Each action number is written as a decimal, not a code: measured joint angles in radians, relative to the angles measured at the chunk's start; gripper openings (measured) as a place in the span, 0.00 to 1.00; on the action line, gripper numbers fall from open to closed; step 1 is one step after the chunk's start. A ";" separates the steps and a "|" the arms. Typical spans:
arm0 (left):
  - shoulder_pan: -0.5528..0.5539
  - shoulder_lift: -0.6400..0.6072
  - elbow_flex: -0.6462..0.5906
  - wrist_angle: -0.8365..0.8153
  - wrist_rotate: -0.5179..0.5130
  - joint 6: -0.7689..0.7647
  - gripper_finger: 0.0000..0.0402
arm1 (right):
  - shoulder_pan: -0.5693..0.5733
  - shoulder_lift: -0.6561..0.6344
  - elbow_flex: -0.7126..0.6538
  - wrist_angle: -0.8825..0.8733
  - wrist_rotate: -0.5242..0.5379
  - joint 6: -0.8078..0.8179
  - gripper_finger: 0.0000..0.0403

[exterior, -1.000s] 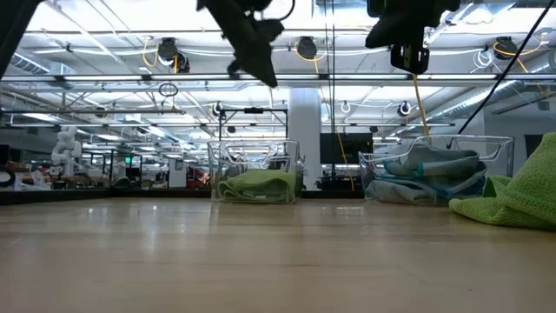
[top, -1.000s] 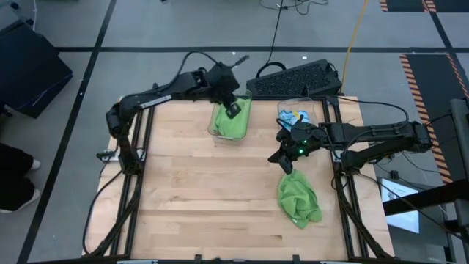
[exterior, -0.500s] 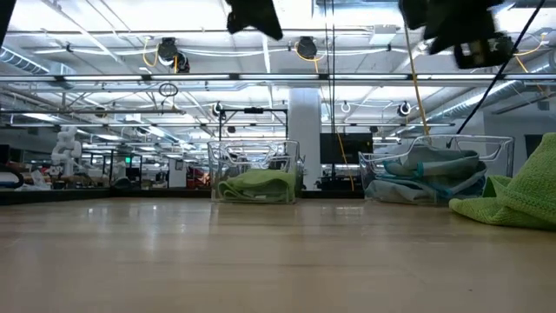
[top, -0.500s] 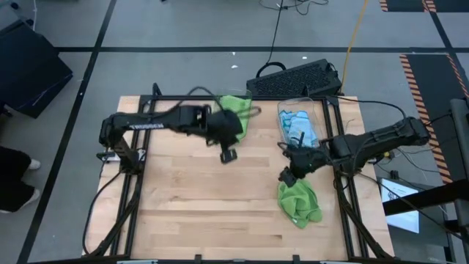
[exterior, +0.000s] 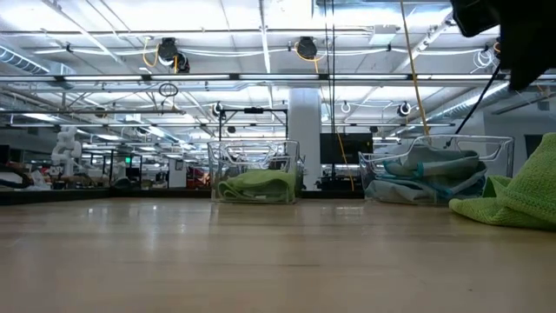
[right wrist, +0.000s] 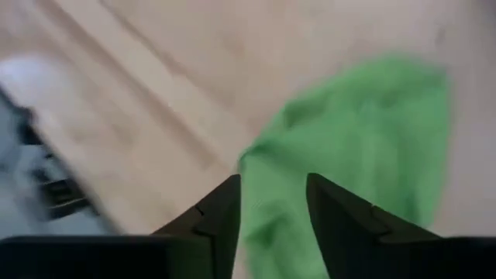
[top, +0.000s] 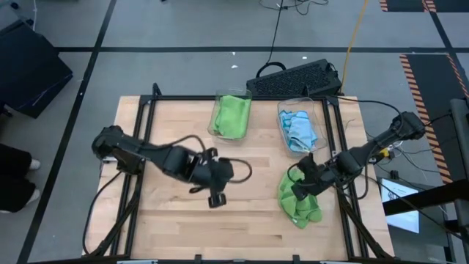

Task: Fold microfiber towels
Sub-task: Fold the green microfiber towel

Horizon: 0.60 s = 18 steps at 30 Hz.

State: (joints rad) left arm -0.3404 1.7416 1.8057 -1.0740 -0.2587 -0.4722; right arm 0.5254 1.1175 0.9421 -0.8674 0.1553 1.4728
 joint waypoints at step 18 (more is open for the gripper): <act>-0.186 0.000 0.000 -0.143 -0.112 -0.432 0.05 | -0.041 0.001 -0.423 0.421 0.059 -0.616 0.50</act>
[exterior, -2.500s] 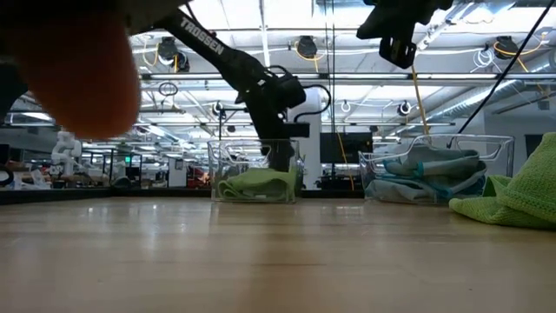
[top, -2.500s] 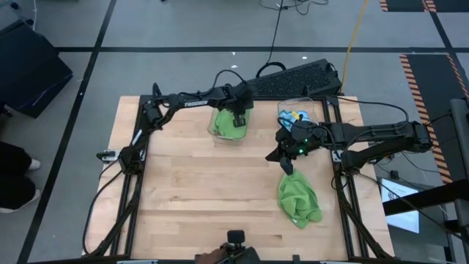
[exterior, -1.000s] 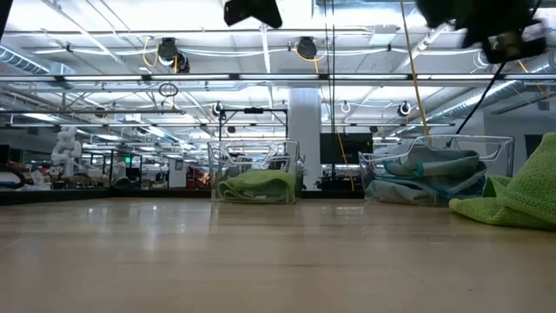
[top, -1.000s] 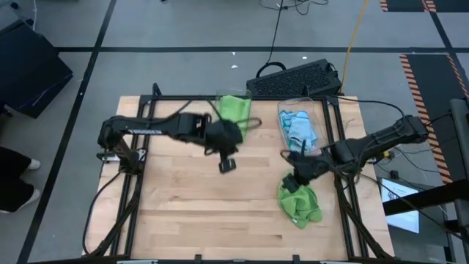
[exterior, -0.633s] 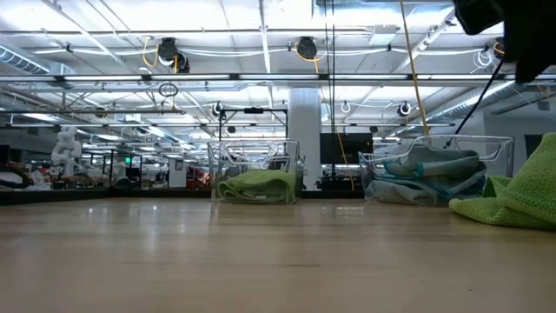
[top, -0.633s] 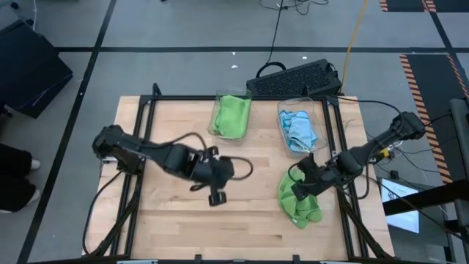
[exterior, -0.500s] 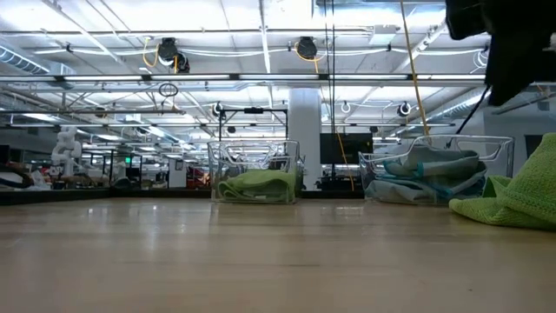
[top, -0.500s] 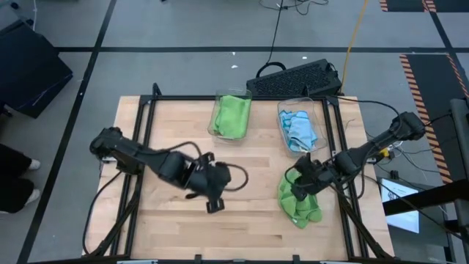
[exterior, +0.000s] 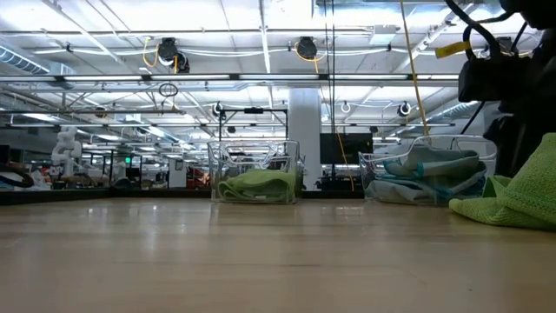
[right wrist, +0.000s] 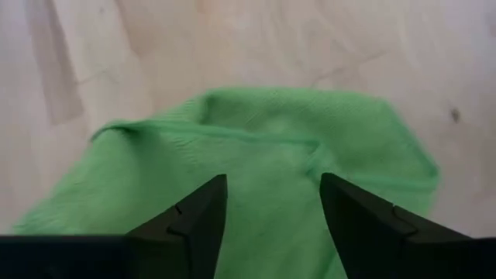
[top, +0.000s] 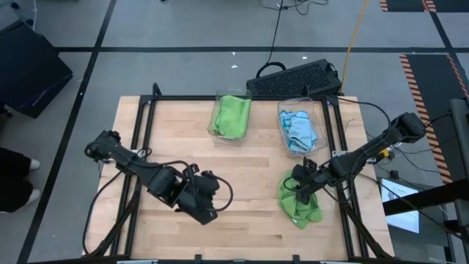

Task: Fold microfiber towels
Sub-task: Fold the green microfiber towel

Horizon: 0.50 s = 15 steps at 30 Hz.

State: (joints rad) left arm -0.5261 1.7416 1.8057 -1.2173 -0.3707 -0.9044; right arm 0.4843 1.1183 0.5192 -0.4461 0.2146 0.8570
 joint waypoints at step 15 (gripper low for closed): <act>0.045 0.000 0.000 -0.003 0.011 -0.070 0.03 | -0.010 0.000 -0.103 0.137 0.042 -0.143 0.48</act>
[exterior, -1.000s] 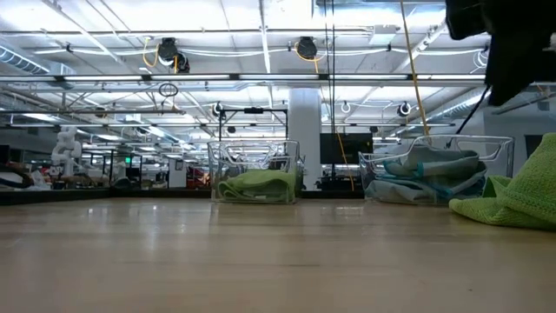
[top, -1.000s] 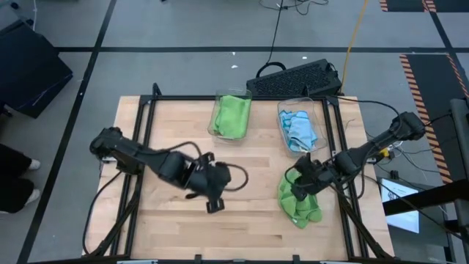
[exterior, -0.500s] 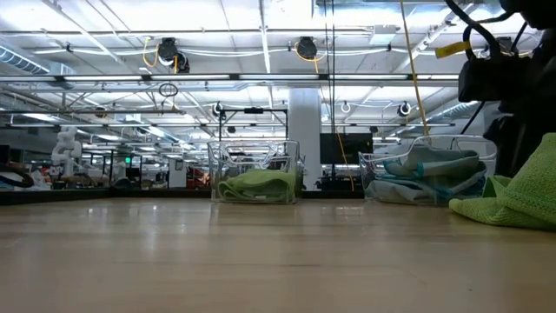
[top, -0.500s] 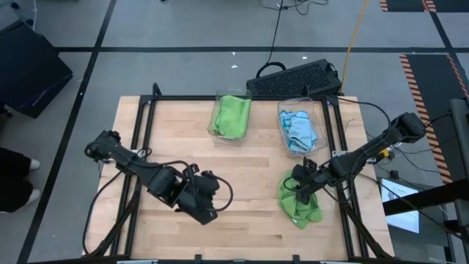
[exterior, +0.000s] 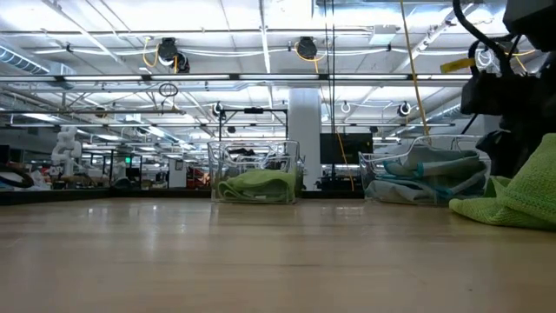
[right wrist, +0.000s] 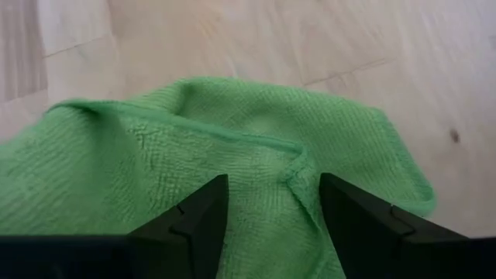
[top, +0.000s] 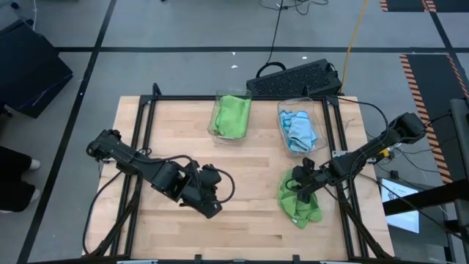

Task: Fold microfiber towels
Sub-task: Fold the green microfiber towel

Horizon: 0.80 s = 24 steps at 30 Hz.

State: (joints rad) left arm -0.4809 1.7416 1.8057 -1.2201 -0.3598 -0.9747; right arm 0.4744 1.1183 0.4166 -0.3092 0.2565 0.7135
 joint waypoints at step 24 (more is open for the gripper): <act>0.081 0.000 0.000 0.000 -0.016 -0.044 0.05 | -0.037 -0.004 -0.053 0.131 -0.029 -0.038 0.02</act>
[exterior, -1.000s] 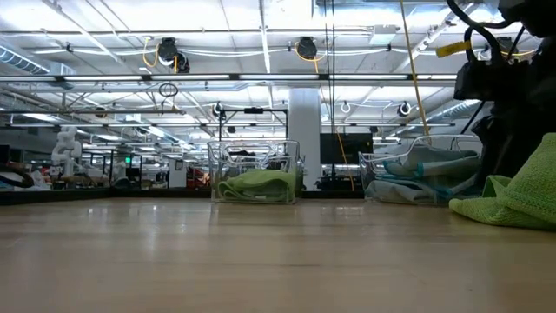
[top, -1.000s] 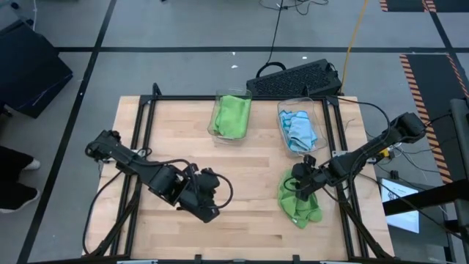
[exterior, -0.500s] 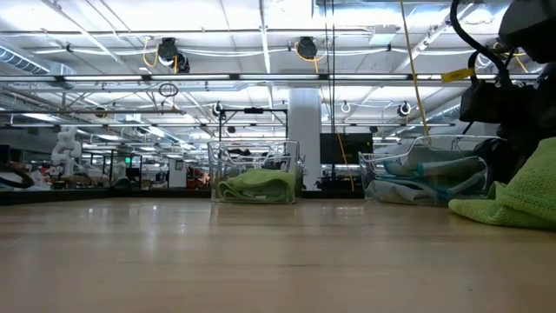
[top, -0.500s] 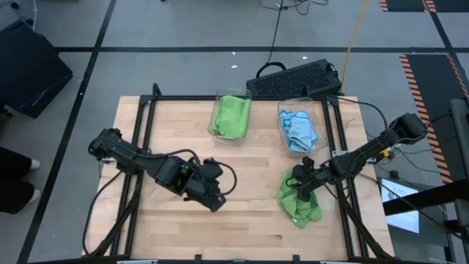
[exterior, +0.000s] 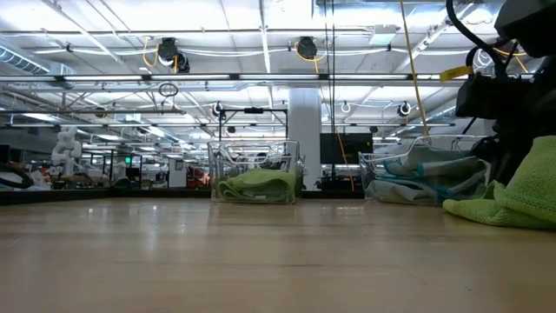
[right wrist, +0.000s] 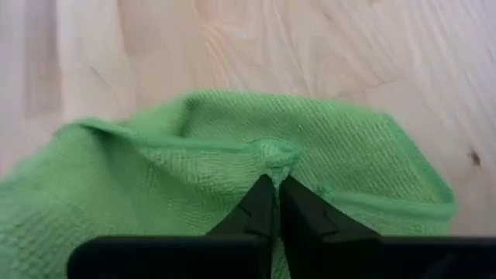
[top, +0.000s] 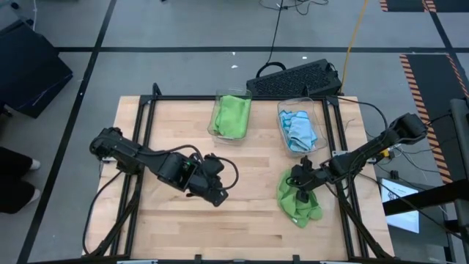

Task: Fold microfiber towels
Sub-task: Fold the green microfiber towel

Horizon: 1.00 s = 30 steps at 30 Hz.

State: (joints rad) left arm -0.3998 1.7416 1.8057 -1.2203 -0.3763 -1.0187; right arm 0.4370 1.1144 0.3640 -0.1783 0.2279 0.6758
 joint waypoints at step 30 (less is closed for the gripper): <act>0.120 -0.001 0.000 0.549 -0.128 0.479 0.52 | -0.216 -0.019 0.508 0.046 0.000 -0.529 0.00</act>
State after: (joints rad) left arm -0.2794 1.7410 1.8057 -0.6713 -0.5040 -0.5400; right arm 0.2212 1.0955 0.8721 -0.1324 0.2283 0.1467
